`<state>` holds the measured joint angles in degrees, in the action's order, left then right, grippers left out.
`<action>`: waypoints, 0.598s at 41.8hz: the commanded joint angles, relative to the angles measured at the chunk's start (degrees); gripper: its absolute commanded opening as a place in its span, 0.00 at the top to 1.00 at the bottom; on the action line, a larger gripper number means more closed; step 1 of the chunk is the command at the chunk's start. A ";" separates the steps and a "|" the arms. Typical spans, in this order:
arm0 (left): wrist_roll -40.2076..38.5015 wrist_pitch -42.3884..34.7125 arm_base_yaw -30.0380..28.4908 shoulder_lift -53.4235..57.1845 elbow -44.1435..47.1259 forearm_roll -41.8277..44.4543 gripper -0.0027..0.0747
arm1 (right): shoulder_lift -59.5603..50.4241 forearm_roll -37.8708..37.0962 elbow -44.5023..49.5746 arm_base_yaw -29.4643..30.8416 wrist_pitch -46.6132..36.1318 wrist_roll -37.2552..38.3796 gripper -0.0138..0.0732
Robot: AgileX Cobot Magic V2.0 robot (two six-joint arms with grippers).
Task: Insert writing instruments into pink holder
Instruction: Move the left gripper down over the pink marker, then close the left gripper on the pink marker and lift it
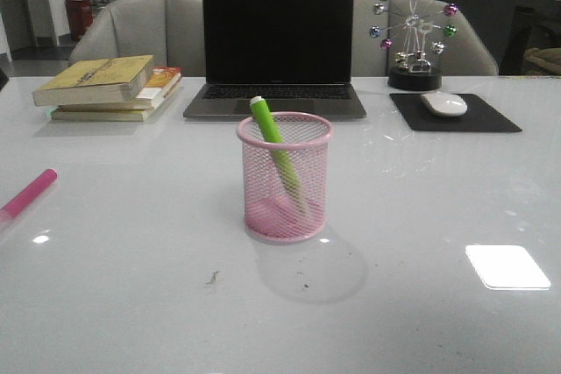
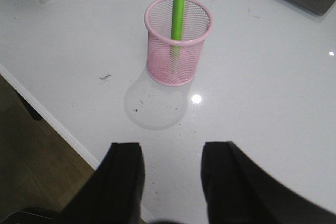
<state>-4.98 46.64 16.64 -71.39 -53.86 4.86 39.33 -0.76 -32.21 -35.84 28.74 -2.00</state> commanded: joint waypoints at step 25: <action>-0.72 -1.93 -10.57 -36.55 -25.01 -0.38 0.21 | -0.14 -0.71 -1.71 0.00 -3.92 -0.64 0.39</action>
<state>-5.10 46.18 6.13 -108.62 -75.54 4.86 39.33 -0.76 -32.21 -35.84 28.74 -2.00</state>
